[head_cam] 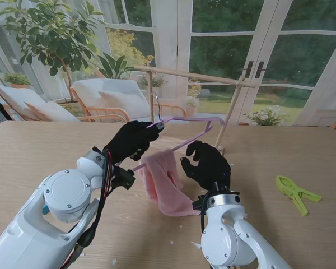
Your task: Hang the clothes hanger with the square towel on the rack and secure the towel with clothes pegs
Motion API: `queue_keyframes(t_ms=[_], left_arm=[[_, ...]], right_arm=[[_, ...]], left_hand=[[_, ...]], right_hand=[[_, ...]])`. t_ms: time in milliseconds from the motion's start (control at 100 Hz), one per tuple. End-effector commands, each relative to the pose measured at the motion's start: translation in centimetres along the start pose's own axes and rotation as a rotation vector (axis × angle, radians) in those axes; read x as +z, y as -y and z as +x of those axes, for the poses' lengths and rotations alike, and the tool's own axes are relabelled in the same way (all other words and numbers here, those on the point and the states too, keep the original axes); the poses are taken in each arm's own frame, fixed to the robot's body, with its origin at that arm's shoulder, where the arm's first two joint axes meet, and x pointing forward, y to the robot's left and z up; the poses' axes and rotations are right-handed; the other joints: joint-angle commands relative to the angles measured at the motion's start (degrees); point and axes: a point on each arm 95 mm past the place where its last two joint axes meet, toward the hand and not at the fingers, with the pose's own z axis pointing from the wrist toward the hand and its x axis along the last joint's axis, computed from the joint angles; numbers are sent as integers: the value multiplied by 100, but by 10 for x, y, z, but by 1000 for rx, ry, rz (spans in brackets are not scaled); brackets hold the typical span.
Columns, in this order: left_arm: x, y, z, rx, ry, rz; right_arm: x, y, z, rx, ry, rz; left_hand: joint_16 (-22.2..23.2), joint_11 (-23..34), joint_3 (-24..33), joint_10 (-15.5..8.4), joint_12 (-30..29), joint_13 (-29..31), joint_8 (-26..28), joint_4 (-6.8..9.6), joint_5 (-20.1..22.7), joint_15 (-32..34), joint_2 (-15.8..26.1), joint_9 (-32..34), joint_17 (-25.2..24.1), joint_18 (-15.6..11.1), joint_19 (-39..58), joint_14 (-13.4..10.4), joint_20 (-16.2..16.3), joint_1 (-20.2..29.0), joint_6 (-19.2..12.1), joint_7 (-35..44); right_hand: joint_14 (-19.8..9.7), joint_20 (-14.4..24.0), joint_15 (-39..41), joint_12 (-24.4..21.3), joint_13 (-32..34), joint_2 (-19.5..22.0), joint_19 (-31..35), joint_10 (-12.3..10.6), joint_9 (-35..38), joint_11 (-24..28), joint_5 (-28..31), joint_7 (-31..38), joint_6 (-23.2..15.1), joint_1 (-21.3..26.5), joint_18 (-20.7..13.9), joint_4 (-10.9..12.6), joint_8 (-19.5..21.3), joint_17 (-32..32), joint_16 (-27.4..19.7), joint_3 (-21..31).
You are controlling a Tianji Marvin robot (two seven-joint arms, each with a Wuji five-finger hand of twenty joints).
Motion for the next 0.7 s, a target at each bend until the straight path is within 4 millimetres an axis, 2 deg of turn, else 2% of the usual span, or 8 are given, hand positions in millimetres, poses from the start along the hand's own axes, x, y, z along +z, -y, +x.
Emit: queue_keyframes(t_ms=[0, 50, 180, 270, 380, 490, 690], left_arm=[[-3, -2, 7, -13, -15, -16], [-4, -1, 9, -20, -18, -18], [-6, -1, 12, -34, -22, -27], [-7, -2, 14, -43, -22, -36], [-7, -4, 14, -51, -19, -45], [-6, -5, 14, -58, -13, -50], [-7, -6, 14, -76, -4, -55]], right_arm=[[-2, 8, -7, -9, 25, 37], [-1, 10, -11, -20, 34, 52], [2, 17, -19, -41, 46, 97], [4, 22, -23, -38, 49, 127], [7, 28, -23, -22, 36, 148], [9, 33, -22, -4, 23, 151], [13, 38, -17, 46, -2, 135]], left_hand=[[245, 115, 56, -251, 80, 168, 290, 174, 299, 769, 77, 243, 80, 233, 1696, -15, 177, 180, 280, 127], [245, 115, 58, -251, 80, 168, 290, 174, 299, 769, 76, 243, 79, 233, 1696, -16, 177, 183, 280, 126], [244, 115, 57, -251, 80, 169, 290, 174, 303, 769, 74, 243, 80, 231, 1696, -20, 176, 182, 282, 126], [244, 115, 58, -251, 79, 168, 291, 175, 298, 770, 76, 243, 82, 224, 1696, -15, 173, 182, 279, 124], [243, 115, 58, -251, 79, 169, 292, 175, 302, 770, 70, 243, 82, 222, 1696, -20, 171, 184, 277, 124], [243, 115, 59, -251, 79, 168, 291, 175, 304, 770, 68, 243, 82, 222, 1696, -16, 170, 186, 286, 121], [243, 115, 57, -251, 79, 168, 291, 176, 311, 770, 63, 243, 81, 224, 1696, -17, 170, 181, 281, 121]], right_hand=[[80, 3186, -53, -34, -117, 141, -13, 112, -175, -44, 75, -598, 205, -228, -9, 98, -144, -69, 48, -144], [80, 3189, -72, -16, -159, 59, -43, 112, -226, -46, 31, -953, 257, -252, -12, 63, -376, -105, 47, -191], [-9, 3236, -116, 78, -380, -144, -161, -132, -412, -68, -168, -1858, 347, -365, -66, -78, -1180, -264, 91, -396], [-91, 3282, -61, 194, -537, -206, -238, -398, -533, -12, -419, -2158, 98, -344, -109, -163, -1508, -379, 166, -654], [-167, 3323, 68, 312, -571, -300, -271, -628, -528, 91, -480, -2204, -344, -273, -147, -207, -1579, -449, 252, -844], [-226, 3353, 226, 463, -549, -386, -294, -738, -480, 220, -304, -2108, -734, -164, -163, -209, -1549, -465, 345, -841], [-261, 3399, 414, 659, -363, -606, -308, -850, -190, 329, 508, -1441, -1361, 87, -169, -274, -1153, -460, 416, -272]])
